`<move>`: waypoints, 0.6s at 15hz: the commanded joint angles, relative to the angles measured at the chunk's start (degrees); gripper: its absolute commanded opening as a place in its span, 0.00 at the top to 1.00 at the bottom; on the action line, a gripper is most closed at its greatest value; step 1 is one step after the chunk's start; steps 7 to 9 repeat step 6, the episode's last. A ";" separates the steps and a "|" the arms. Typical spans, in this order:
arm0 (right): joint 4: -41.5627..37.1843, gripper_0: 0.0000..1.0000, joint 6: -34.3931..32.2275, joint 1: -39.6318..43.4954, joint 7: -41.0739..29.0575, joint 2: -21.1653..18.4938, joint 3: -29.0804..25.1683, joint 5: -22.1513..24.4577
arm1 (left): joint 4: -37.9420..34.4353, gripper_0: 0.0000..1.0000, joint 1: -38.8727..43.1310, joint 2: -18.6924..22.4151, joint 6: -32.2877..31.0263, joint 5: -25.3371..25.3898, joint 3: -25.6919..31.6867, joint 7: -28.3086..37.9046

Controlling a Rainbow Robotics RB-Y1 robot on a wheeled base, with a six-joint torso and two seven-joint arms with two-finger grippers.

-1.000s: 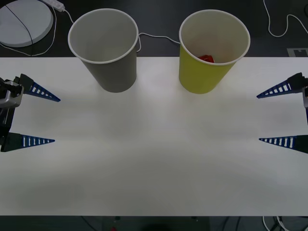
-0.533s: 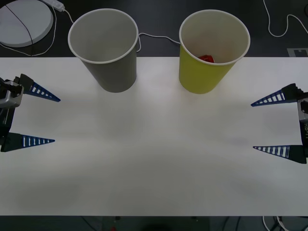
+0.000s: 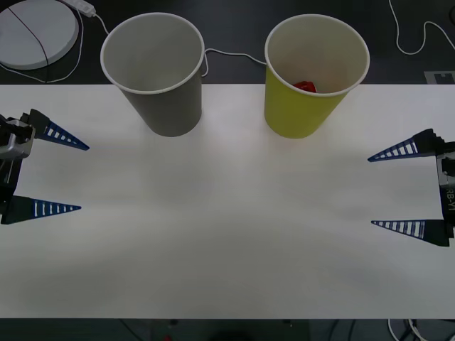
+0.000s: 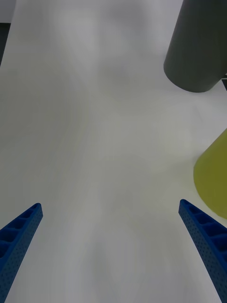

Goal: Put the can into the green bin and the plastic bottle into the gray bin

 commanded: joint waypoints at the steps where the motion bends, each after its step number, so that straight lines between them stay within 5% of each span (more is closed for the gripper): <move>1: -0.04 0.00 -0.01 0.00 0.01 -0.06 -0.41 1.04 | 0.00 0.00 0.00 0.00 0.00 0.00 0.00 0.00; 9: -0.04 0.00 -0.01 0.00 0.01 -0.06 -0.41 1.04 | 0.00 0.00 0.00 0.00 0.00 0.00 0.00 0.00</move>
